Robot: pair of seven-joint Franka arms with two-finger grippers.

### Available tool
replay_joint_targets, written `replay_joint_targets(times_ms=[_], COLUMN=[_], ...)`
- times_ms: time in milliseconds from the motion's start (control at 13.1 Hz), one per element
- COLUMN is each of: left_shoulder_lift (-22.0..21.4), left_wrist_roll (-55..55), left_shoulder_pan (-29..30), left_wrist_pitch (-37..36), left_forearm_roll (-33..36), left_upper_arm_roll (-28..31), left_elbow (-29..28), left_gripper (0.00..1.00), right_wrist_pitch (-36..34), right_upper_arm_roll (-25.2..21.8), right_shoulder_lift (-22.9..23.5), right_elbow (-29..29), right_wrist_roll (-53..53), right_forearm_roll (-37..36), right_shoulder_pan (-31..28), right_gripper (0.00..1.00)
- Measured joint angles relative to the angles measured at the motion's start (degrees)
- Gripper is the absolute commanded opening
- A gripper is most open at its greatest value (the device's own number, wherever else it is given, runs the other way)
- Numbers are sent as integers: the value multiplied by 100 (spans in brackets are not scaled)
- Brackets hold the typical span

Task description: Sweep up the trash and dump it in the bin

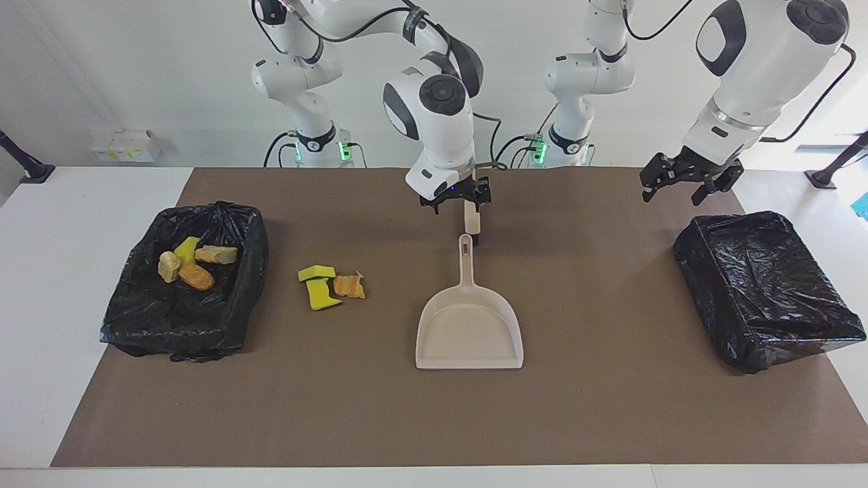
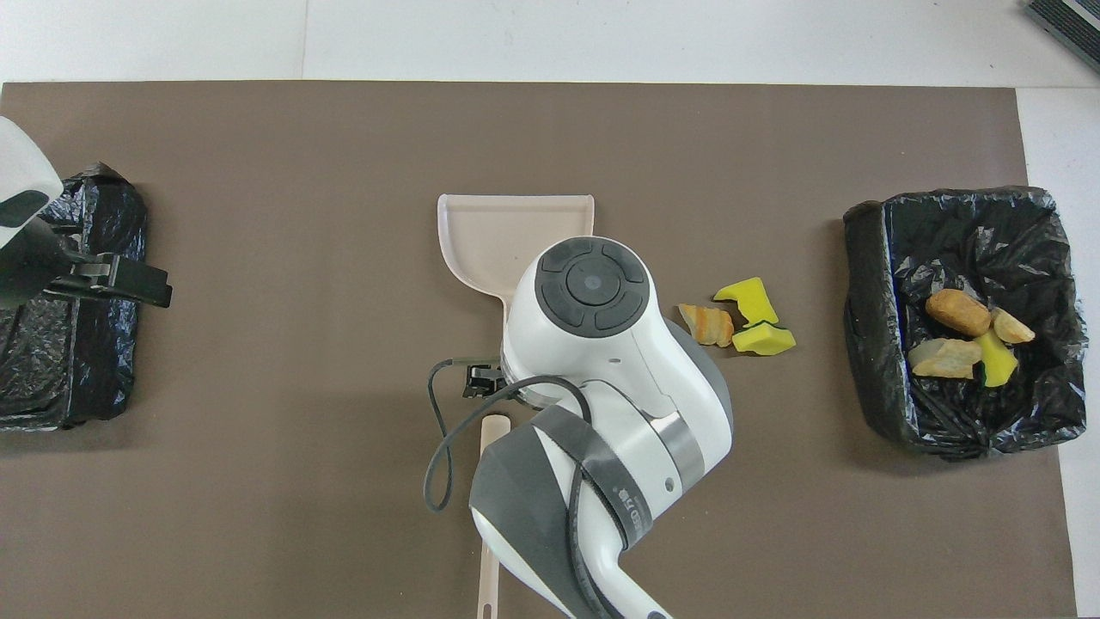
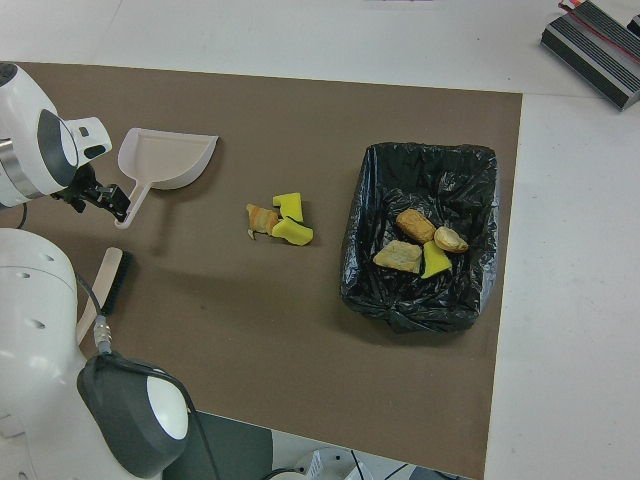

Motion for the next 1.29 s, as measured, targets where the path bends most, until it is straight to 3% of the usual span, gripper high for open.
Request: replay_joint_targets(times_ms=[304,685,1065,1293], left_shoulder_lift=[0,0,0,0], left_wrist_roll=[0,0,0,0], left_shoulder_pan=[0,0,-3,0], left_wrist_pitch=[0,0,0,0], left_forearm_roll=[0,0,0,0], left_upper_arm_roll=[0,0,-9,9], left_elbow=[0,0,1,2], left_gripper=[100,100,100,100], right_wrist_pitch=[6,521,1715,2065], right_upper_arm_roll=[176,190,196,193], right_shoulder_lift=[-220,-817,-893,-876], right_elbow=[-466,-1716,-2777,-3131], right_wrist_roll=[501,764,1173,1173], right_forearm_roll=[381,702,707,707], right_shoulder_pan=[253,832,1460,1501], right_gripper=[93,92,92,80])
